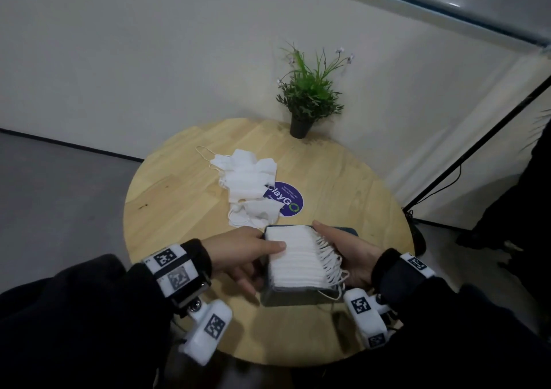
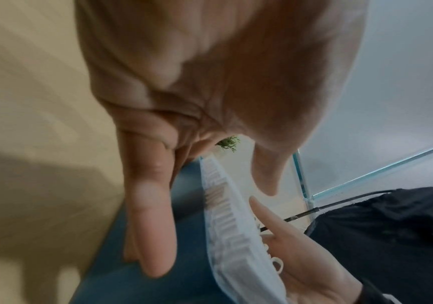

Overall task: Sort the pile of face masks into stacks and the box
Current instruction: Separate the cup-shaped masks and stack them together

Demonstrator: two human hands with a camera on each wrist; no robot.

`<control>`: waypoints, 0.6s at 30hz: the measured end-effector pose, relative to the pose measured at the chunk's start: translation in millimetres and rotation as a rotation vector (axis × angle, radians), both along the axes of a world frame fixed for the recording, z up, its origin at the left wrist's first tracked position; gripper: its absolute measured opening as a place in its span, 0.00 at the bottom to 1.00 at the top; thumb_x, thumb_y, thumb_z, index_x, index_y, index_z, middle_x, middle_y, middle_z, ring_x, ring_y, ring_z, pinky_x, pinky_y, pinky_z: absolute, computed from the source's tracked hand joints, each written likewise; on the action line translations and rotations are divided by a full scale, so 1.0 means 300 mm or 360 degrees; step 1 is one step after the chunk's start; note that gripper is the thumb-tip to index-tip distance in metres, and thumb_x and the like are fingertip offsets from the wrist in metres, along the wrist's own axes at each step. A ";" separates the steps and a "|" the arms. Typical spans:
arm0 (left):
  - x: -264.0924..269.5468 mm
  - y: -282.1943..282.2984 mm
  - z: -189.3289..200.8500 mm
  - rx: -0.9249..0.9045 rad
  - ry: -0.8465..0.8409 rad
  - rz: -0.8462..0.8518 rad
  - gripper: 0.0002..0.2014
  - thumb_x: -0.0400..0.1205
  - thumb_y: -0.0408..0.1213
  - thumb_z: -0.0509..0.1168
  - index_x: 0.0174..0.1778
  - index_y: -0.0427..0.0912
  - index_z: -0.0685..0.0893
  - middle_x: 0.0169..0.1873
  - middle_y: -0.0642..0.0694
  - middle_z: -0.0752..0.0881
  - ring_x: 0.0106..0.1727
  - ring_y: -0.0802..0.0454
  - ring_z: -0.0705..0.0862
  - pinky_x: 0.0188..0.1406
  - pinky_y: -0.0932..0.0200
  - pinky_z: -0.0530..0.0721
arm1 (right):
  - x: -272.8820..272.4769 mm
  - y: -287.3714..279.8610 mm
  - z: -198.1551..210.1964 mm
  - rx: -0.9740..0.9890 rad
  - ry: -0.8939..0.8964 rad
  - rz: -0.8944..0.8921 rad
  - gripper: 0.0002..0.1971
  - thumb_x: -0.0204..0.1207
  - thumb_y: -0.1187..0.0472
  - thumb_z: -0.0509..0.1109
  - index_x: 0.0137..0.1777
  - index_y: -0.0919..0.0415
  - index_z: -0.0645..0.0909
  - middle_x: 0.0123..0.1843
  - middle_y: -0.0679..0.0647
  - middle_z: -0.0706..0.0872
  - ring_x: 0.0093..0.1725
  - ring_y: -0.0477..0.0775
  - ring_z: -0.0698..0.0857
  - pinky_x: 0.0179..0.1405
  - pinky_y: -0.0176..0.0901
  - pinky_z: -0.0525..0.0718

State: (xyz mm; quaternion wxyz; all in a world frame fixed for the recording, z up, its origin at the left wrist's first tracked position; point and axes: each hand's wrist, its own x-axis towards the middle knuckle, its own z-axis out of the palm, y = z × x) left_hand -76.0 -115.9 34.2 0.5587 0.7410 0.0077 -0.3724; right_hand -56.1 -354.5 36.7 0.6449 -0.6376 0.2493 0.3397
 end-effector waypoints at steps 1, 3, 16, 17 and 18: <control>0.000 0.001 -0.002 -0.0022 -0.0011 0.0000 0.24 0.86 0.50 0.71 0.75 0.44 0.79 0.62 0.34 0.85 0.47 0.40 0.90 0.36 0.41 0.95 | -0.004 -0.006 0.001 0.0049 -0.0003 -0.0026 0.27 0.89 0.43 0.61 0.60 0.66 0.92 0.58 0.68 0.93 0.51 0.65 0.94 0.60 0.60 0.90; -0.004 -0.009 -0.007 -0.0047 -0.0061 -0.0015 0.28 0.82 0.52 0.75 0.77 0.49 0.77 0.62 0.41 0.86 0.53 0.43 0.91 0.37 0.42 0.95 | -0.006 -0.015 0.007 0.0049 -0.0008 -0.0073 0.27 0.90 0.43 0.59 0.64 0.67 0.88 0.59 0.69 0.92 0.50 0.66 0.94 0.61 0.60 0.89; 0.080 -0.136 -0.063 0.0287 -0.0602 -0.0064 0.25 0.90 0.58 0.58 0.75 0.45 0.79 0.69 0.42 0.86 0.66 0.41 0.85 0.66 0.43 0.86 | -0.005 -0.066 0.019 0.0425 0.0063 -0.0549 0.34 0.91 0.40 0.52 0.73 0.71 0.81 0.65 0.74 0.88 0.52 0.75 0.93 0.42 0.68 0.94; 0.090 -0.153 -0.075 0.0403 -0.0713 -0.0081 0.25 0.91 0.58 0.56 0.75 0.43 0.78 0.71 0.41 0.85 0.68 0.40 0.83 0.70 0.45 0.81 | -0.001 -0.070 0.015 0.0391 0.0050 -0.0563 0.33 0.91 0.40 0.52 0.73 0.70 0.81 0.66 0.74 0.88 0.53 0.74 0.93 0.44 0.68 0.94; 0.100 -0.167 -0.089 0.0454 -0.0777 -0.0084 0.25 0.92 0.57 0.53 0.75 0.42 0.78 0.72 0.40 0.84 0.70 0.39 0.82 0.71 0.47 0.78 | 0.000 -0.072 0.018 0.0375 0.0027 -0.0573 0.33 0.91 0.40 0.52 0.73 0.69 0.81 0.67 0.73 0.88 0.54 0.74 0.93 0.47 0.68 0.93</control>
